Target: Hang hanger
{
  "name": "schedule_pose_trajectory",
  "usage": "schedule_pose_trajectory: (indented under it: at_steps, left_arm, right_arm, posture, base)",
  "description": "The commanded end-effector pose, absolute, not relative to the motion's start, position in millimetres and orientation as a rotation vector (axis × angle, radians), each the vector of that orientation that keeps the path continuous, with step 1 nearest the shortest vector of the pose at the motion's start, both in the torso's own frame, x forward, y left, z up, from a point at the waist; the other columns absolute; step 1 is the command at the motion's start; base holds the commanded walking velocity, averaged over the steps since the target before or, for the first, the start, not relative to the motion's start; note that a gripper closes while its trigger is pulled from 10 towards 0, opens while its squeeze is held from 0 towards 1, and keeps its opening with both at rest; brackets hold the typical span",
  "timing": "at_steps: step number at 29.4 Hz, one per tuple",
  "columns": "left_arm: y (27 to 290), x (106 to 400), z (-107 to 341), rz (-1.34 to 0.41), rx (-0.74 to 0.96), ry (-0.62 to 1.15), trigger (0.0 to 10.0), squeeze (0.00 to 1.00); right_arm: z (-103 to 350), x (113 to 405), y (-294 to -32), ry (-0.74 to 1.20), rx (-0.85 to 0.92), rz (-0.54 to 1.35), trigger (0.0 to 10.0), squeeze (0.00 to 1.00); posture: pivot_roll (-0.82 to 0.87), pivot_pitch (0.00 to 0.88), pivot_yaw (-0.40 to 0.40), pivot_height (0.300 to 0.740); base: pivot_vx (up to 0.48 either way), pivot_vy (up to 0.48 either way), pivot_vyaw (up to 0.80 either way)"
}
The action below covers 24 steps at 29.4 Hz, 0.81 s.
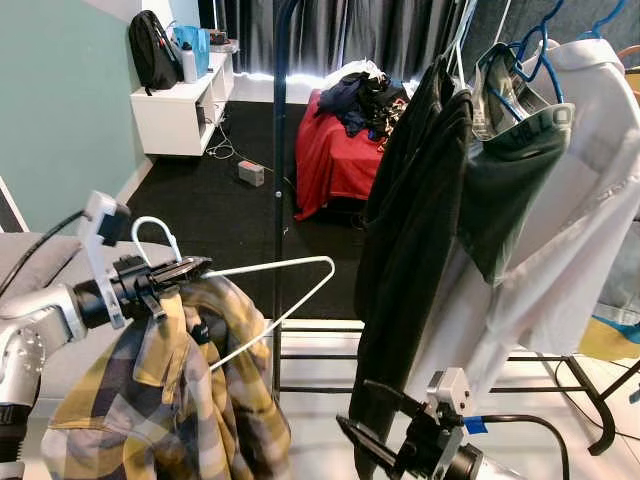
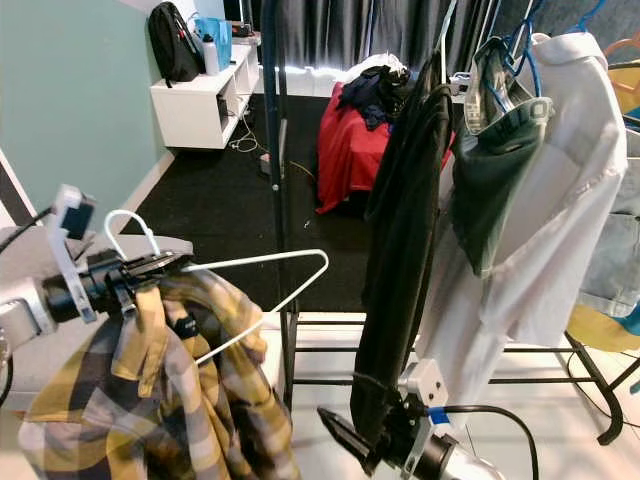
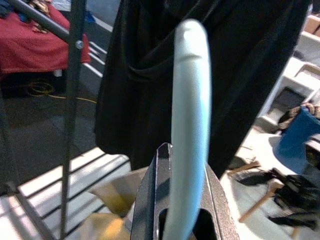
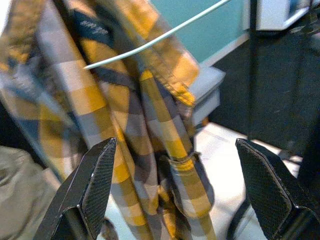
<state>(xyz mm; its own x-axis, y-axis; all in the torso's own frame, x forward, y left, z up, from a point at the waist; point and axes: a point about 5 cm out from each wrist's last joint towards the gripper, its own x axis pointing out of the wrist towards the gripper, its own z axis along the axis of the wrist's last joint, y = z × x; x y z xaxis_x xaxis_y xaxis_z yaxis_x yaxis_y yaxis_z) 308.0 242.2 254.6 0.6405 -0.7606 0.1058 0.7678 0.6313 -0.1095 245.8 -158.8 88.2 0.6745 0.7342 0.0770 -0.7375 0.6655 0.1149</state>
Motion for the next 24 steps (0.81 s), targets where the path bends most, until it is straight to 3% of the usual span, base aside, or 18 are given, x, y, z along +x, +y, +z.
schedule_pose_trajectory:
  at_steps: [1, 3, 14, 19, 24]
  left_arm:
    - [241, 302, 264, -0.963, -0.182, -0.068, 10.0, 0.00]
    - [238, 290, 265, -1.095, -0.179, -0.012, 10.0, 0.00]
    - [240, 274, 267, -1.215, -0.173, 0.059, 10.0, 0.00]
    - [244, 271, 291, -1.245, -0.254, -0.044, 10.0, 0.00]
    - [246, 270, 311, -1.281, -0.337, -0.158, 10.0, 0.00]
  right_arm:
    - [88, 249, -166, -0.047, 0.102, 0.773, 10.0, 0.00]
    - [89, 252, -167, -0.058, 0.082, 0.757, 10.0, 0.00]
    - [90, 254, -164, -0.065, 0.077, 0.788, 10.0, 0.00]
    - [91, 251, -161, -0.055, 0.116, 0.841, 10.0, 0.00]
    - [98, 250, -161, -0.049, 0.324, 0.858, 10.0, 0.00]
  posture:
    - [0.04, 0.181, -0.040, 0.740]
    - [0.04, 0.187, -0.040, 0.740]
    - [0.05, 0.194, -0.049, 0.740]
    - [0.05, 0.202, -0.052, 0.740]
    - [0.05, 0.203, -0.047, 0.740]
  base:
    - [0.000, 0.000, 0.00]
    - [0.000, 0.000, 0.00]
    - [0.000, 0.000, 0.00]
    - [0.000, 0.000, 0.00]
    - [0.000, 0.000, 0.00]
